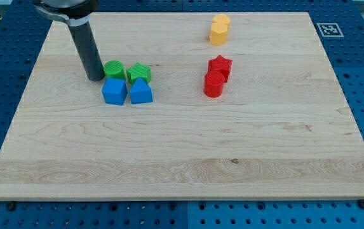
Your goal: Move green circle closer to the group of blocks
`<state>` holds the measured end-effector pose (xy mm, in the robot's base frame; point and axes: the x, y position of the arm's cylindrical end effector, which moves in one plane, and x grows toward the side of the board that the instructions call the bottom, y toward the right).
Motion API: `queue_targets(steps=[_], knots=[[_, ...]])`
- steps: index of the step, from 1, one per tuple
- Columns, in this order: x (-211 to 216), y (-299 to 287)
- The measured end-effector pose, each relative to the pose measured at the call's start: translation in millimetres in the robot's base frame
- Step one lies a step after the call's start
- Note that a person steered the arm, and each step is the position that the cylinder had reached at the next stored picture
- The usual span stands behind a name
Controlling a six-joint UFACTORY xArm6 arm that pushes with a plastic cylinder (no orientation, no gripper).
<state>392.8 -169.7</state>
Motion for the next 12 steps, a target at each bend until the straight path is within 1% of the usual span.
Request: queue_targets(steps=[2, 4, 5, 8, 9, 10, 11, 12], knots=[[-58, -7], [-54, 0], [-38, 0], [-18, 6], [-22, 6], [-57, 6], [-68, 6], [-68, 14]])
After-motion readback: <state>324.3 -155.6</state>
